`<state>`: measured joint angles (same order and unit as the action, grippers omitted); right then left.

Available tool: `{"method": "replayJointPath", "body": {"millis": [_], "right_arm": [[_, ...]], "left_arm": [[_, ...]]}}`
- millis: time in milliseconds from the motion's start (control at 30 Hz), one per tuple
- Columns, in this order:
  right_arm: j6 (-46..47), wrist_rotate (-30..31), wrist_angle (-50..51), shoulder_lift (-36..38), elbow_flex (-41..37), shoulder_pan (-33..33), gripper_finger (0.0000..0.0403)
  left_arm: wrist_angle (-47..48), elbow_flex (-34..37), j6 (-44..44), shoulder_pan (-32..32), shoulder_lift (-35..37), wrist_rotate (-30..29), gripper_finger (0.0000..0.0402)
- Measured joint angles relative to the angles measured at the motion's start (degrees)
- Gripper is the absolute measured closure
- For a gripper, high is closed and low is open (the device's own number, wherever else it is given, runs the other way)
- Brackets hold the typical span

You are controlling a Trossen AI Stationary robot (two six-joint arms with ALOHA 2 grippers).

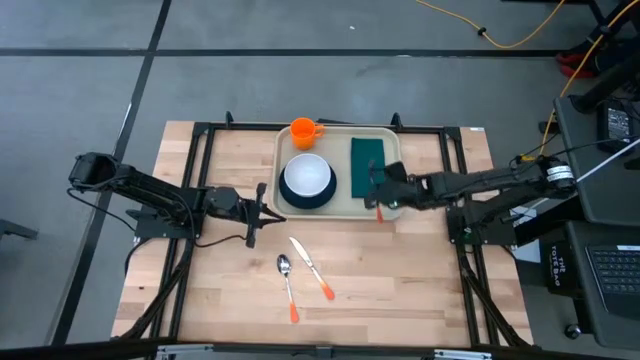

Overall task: Set up tray
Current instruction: Put the orange fork on top of the dark green napkin on the gray tray

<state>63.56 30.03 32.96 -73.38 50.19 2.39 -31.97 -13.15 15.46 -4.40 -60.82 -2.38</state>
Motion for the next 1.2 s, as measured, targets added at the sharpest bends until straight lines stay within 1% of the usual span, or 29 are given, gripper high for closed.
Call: {"method": "replayJointPath", "body": {"millis": [233, 367, 533, 667, 900, 967, 1133, 1200], "right_arm": [[-5.64, -4.62, 0.09, -0.61, 1.64, -12.69, 0.0389], [-9.38, -9.29, -0.69, -3.03, 2.8, -18.44, 0.0389], [-13.72, -13.46, -0.64, -7.73, 6.07, -23.67, 0.0389], [-16.18, -13.61, -0.41, -11.08, 8.27, -25.35, 0.0389], [-16.07, -12.26, 1.32, -14.3, 9.66, -25.87, 0.0389], [-16.11, -12.29, 1.37, -14.64, 9.81, -25.98, 0.0389], [-16.26, -12.32, 1.77, -14.8, 9.89, -26.29, 0.0389], [-16.27, -12.32, 1.73, -14.8, 9.89, -26.85, 0.0389]], "left_arm": [[-0.88, 0.0, 0.33, 0.01, 0.0, -6.7, 0.0399], [-3.0, 0.0, 0.73, 0.0, -0.01, -8.71, 0.0399], [-5.36, 0.0, 5.56, 0.0, 0.0, -9.07, 0.0396], [-6.01, 0.0, 6.32, 0.0, -0.01, -9.01, 0.0398], [-6.4, 0.0, 7.09, 0.01, 0.0, -8.82, 0.0398], [-7.22, 0.0, 8.02, 0.02, 0.0, -8.08, 0.0399], [-8.47, 0.01, 10.62, 0.02, -0.02, -4.01, 0.04], [-9.23, 0.0, 10.86, 0.02, -0.02, -3.54, 0.0399]]}}
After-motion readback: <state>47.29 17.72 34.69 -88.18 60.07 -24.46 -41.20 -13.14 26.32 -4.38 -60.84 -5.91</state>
